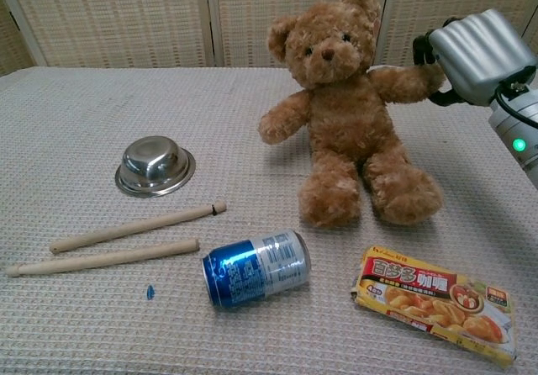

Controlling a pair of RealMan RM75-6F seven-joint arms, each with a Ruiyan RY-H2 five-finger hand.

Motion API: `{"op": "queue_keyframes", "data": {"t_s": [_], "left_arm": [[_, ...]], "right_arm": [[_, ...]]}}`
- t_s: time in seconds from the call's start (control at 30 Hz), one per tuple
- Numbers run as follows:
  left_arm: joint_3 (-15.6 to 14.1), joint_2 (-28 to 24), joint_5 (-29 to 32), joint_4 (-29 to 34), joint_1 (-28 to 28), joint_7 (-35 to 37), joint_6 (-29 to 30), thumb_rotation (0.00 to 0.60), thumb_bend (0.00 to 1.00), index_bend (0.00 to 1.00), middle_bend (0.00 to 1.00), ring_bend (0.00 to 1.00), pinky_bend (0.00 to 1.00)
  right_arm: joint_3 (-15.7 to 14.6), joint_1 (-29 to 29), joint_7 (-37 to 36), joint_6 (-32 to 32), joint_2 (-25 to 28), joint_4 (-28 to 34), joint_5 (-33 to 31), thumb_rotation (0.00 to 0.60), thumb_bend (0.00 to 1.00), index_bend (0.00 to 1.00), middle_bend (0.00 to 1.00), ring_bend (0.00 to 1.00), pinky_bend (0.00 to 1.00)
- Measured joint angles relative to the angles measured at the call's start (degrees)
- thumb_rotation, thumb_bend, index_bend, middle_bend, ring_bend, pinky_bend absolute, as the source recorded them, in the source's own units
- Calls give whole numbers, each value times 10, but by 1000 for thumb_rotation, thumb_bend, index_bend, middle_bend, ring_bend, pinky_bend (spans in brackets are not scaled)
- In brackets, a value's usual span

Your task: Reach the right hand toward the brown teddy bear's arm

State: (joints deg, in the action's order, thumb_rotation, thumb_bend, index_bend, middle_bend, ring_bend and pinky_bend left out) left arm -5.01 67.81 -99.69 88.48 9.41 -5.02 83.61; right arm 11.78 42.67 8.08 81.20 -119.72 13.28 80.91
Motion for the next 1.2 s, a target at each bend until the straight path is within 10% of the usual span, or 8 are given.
{"op": "queue_keyframes", "data": {"t_s": [0.33, 0.53, 0.73, 1.2], "left_arm": [[-1, 0, 0, 0, 0, -2, -1, 600, 438, 322, 354, 355, 493], [-1, 0, 0, -1, 0, -1, -1, 600, 438, 322, 354, 354, 493], [0, -1, 3, 0, 0, 0, -2, 600, 438, 322, 357, 354, 493], [2, 1, 10, 0, 0, -3, -6, 600, 438, 322, 374, 364, 494]], "right_arm": [[-13, -18, -12, -26, 5, 13, 5, 600, 203, 518, 478, 386, 641], [-22, -30, -22, -34, 12, 27, 10, 600, 200, 282, 382, 282, 632], [-22, -50, -28, -30, 51, 113, 7, 600, 193, 34, 131, 28, 307], [-59, -172, 190, -28, 404, 838, -78, 600, 185, 0, 54, 0, 258]]}}
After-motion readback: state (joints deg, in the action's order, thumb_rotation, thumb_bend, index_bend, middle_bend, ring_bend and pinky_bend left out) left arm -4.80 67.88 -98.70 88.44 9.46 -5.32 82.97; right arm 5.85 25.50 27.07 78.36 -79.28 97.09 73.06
